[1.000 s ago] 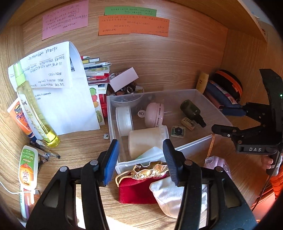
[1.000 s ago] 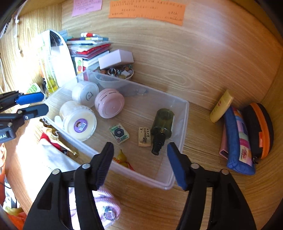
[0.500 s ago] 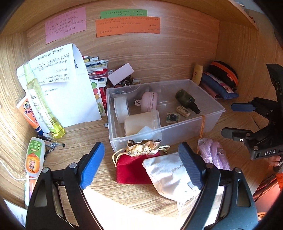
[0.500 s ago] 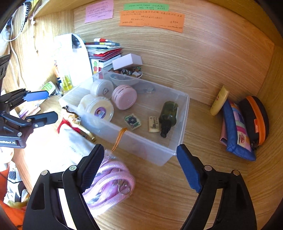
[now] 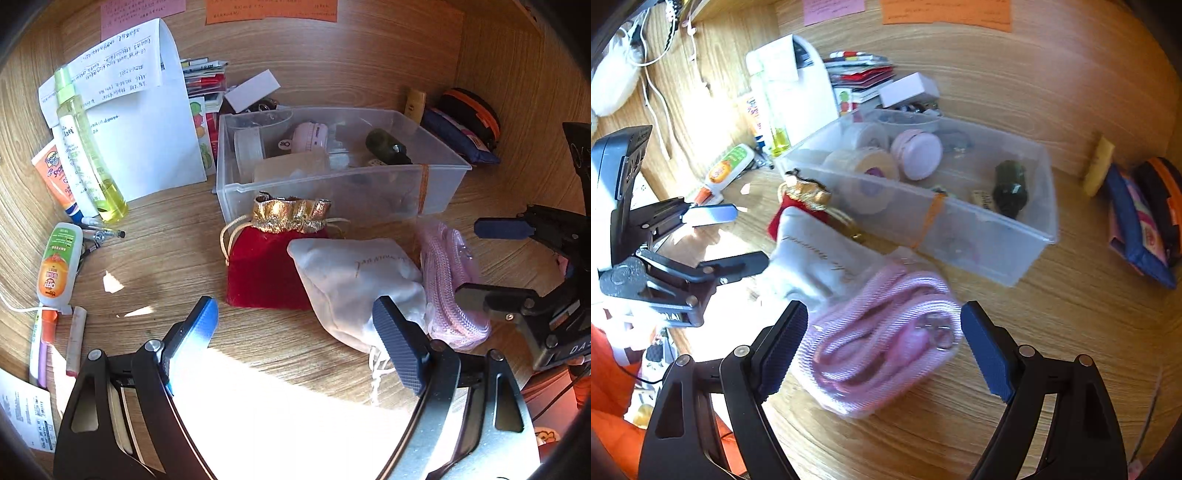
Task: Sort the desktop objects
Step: 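Move the left tool to the white drawstring pouch while the right tool approaches the bagged pink rope, then grasp the white pouch with the left tool while the right tool grasps the pink rope bag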
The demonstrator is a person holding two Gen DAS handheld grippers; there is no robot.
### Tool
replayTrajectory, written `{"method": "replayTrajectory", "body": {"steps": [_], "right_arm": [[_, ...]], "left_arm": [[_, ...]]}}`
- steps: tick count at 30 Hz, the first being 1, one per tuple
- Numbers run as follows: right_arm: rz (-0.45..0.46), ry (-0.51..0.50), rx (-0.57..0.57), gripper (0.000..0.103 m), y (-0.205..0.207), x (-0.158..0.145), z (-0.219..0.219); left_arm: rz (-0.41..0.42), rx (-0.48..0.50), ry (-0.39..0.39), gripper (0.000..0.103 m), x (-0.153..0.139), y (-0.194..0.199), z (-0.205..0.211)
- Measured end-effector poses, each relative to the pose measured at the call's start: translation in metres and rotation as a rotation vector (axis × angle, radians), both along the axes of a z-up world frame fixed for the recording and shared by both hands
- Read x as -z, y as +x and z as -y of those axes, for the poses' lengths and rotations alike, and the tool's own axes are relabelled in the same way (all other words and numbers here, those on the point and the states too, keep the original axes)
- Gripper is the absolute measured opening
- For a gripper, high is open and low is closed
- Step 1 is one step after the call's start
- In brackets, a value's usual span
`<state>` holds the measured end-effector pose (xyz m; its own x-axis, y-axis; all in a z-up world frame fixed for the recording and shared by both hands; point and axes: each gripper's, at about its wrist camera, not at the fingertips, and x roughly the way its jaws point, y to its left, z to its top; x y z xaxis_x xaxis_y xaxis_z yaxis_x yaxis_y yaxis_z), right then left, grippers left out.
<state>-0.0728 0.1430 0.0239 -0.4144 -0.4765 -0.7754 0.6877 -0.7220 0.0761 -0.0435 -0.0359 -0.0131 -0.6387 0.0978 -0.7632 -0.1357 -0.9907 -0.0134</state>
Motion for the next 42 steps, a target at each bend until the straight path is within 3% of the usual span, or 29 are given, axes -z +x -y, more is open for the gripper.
{"method": "replayTrajectory", "body": {"steps": [6, 9, 18, 23, 36, 42], "right_arm": [[-0.046, 0.098, -0.003, 0.083, 0.008, 0.018, 0.008], [-0.031, 0.123, 0.038, 0.083, 0.002, 0.023, -0.009], [0.024, 0.114, 0.161, 0.083, -0.013, 0.026, -0.068], [0.021, 0.089, 0.14, 0.083, -0.016, 0.022, -0.062], [0.019, 0.128, 0.095, 0.083, -0.031, 0.036, -0.041], [0.03, 0.121, 0.068, 0.079, -0.031, 0.041, -0.043]], "left_arm": [[0.02, 0.015, -0.007, 0.086, 0.012, -0.001, -0.005], [0.021, 0.005, -0.019, 0.086, 0.016, -0.003, -0.004], [0.046, 0.001, 0.066, 0.086, 0.011, 0.0, 0.0], [0.048, 0.029, 0.077, 0.086, 0.007, -0.003, -0.016], [0.151, 0.076, 0.085, 0.087, 0.033, -0.031, -0.043], [0.129, 0.06, 0.043, 0.089, 0.037, -0.035, -0.054]]}}
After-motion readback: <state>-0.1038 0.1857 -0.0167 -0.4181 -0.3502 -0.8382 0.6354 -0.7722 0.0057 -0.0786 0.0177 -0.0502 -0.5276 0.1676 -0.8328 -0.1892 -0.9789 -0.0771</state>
